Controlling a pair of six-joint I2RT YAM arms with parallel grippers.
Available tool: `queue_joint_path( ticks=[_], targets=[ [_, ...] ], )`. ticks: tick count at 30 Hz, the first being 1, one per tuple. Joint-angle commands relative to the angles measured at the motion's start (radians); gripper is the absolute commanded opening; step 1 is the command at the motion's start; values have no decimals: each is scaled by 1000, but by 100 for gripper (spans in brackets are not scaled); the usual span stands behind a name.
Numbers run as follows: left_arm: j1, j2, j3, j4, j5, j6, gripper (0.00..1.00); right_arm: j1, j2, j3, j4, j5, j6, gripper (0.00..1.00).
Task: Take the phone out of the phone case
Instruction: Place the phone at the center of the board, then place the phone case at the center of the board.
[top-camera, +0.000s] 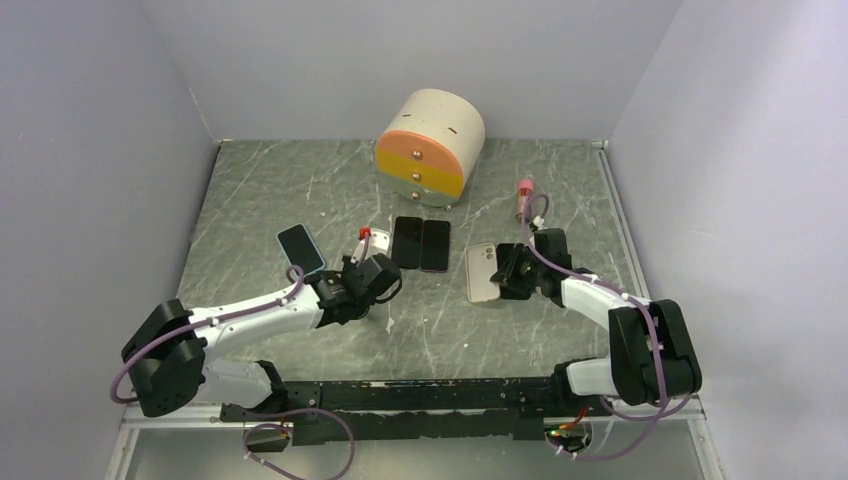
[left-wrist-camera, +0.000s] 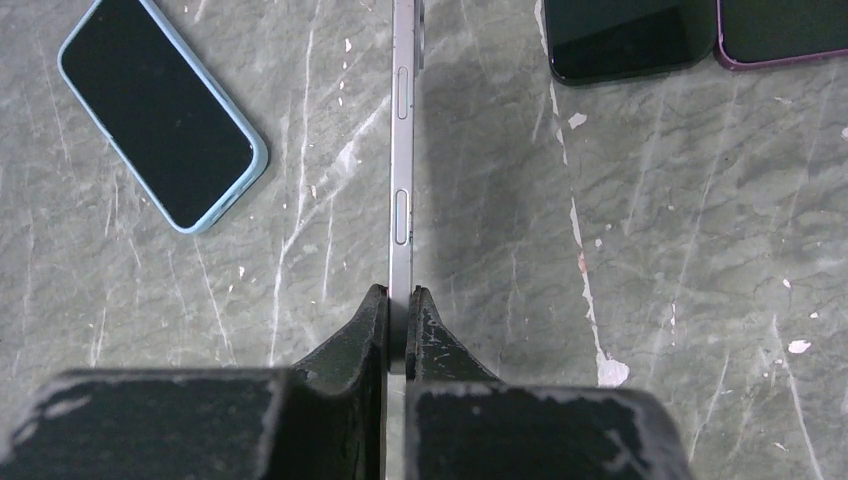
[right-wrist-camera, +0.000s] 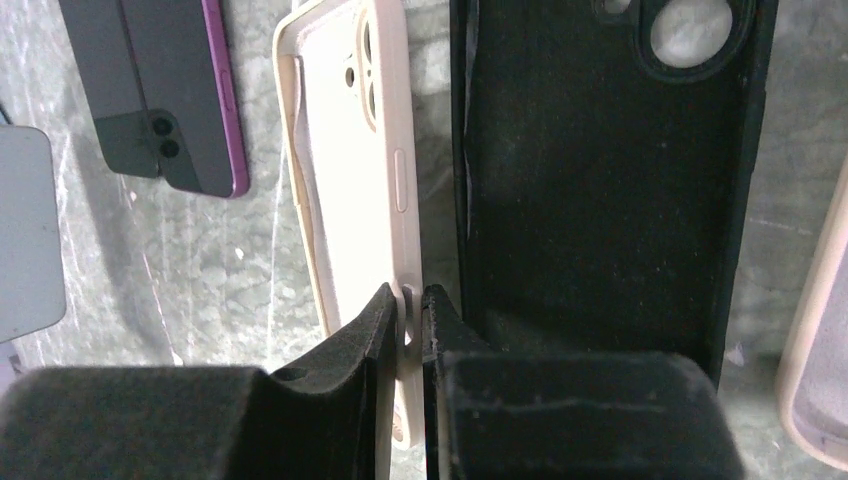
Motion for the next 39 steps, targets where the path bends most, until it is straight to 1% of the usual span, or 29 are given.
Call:
queue_joint_path(
  ticks=[1, 7, 12, 14, 17, 19, 22, 25, 28, 31, 34, 39],
  targets=[
    [14, 9, 44, 75, -18, 36, 3, -8, 14, -7, 141, 57, 47, 13],
    [29, 35, 56, 86, -22, 63, 3, -9, -3, -6, 100, 127, 5, 29],
    [42, 56, 63, 101, -24, 92, 3, -8, -22, -6, 58, 143, -30, 42],
    [48, 71, 70, 112, -20, 108, 3, -8, -27, -6, 46, 143, -37, 45],
    [50, 98, 80, 134, -13, 142, 3, -8, -50, -9, 35, 145, -50, 45],
    [51, 117, 86, 151, -8, 169, 3, -8, -80, -15, 43, 112, -62, 47],
    [51, 147, 96, 180, -2, 224, 3, -8, -149, -39, 79, 67, -71, 52],
    [54, 187, 113, 195, -5, 283, 3, -8, -231, -65, 114, 55, -91, 65],
    [59, 244, 157, 175, -23, 317, 3, -7, -323, -94, 152, 57, -91, 77],
    [70, 309, 193, 173, -28, 341, 3, -7, -417, -139, 210, 85, -80, 85],
    [87, 361, 229, 183, -6, 351, 2, -8, -513, -186, 243, 138, -73, 88],
    [106, 448, 286, 180, 4, 365, 3, -8, -634, -250, 268, 210, -67, 89]
  ],
)
